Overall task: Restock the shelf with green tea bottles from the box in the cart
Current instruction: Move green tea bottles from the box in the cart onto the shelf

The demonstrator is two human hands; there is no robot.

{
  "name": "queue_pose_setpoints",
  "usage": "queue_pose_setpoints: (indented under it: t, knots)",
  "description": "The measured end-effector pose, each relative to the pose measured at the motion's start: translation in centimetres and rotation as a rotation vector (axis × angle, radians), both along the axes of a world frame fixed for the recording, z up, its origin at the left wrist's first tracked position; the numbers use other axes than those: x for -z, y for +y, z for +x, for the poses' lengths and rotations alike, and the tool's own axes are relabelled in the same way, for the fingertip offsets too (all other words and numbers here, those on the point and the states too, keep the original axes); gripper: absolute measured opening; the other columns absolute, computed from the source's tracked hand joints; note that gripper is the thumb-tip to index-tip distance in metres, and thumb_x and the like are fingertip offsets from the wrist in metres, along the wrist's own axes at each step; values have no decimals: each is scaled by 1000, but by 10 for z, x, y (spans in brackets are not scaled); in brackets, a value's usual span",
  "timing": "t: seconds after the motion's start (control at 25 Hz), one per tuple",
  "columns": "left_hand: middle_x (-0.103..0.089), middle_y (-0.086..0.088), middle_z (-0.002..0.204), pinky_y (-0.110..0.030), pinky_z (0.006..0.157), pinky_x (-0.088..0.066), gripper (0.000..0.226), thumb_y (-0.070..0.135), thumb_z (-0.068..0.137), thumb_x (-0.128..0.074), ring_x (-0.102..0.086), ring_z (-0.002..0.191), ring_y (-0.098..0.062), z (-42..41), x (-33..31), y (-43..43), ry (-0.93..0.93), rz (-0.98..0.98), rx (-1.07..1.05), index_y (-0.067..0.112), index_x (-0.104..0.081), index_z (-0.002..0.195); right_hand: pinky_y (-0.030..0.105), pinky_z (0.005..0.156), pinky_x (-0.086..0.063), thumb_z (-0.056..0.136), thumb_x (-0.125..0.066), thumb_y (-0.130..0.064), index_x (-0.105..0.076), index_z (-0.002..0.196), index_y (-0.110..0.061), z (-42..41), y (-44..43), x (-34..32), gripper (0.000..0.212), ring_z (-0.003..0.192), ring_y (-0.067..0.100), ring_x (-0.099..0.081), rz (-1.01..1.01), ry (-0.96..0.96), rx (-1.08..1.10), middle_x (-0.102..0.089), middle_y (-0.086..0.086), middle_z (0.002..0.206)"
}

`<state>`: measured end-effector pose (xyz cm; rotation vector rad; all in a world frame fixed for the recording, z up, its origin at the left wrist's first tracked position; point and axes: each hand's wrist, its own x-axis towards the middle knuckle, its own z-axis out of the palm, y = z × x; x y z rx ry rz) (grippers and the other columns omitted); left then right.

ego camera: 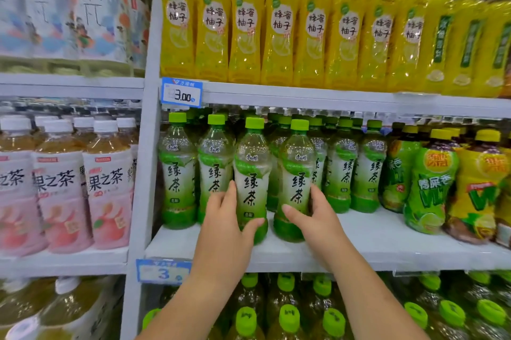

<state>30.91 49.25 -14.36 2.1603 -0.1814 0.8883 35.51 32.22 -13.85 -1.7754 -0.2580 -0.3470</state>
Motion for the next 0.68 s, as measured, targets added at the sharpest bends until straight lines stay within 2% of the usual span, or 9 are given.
queue_pose_setpoints:
  t: [0.12, 0.24, 0.4, 0.52, 0.68]
  knots:
    - [-55, 8, 126, -27, 100, -48, 69, 37, 86, -74, -53, 117, -10, 7, 4, -3, -20, -32, -64, 18, -45, 146, 42, 105, -49, 83, -77, -30, -49, 128, -34, 3, -2, 2, 53, 117, 10, -59, -30, 5, 30, -62, -14, 125]
    - [-53, 8, 121, -26, 91, -51, 65, 43, 86, -72, -54, 110, -9, 13, 7, -5, -17, -9, -124, 16, -50, 141, 41, 104, -50, 82, -79, -30, -47, 137, -26, 3, -2, 4, 64, 116, 10, -60, -56, -8, 83, -62, -11, 126]
    - [-54, 12, 114, -25, 75, -49, 58, 61, 84, -65, -55, 104, -8, 17, 9, -3, -27, 116, -257, 21, -59, 127, 38, 102, -51, 85, -77, -26, -54, 130, -26, 1, 0, 3, 51, 110, 5, -61, -59, -35, 82, -65, -14, 119]
    - [-56, 13, 111, -25, 77, -49, 61, 66, 85, -58, -56, 103, -8, 21, 12, 1, -24, 152, -270, 21, -61, 126, 35, 103, -49, 86, -75, -28, -54, 135, -27, 0, 2, 1, 53, 112, 3, -58, -76, -34, 60, -64, -14, 124]
    - [-59, 13, 98, -30, 79, -49, 55, 57, 86, -64, -55, 92, -10, 25, 19, 9, -71, 189, -252, 19, -67, 124, 26, 96, -45, 89, -73, -24, -50, 129, -35, 0, 3, -1, 47, 104, -4, -54, -88, 1, 49, -60, -20, 118]
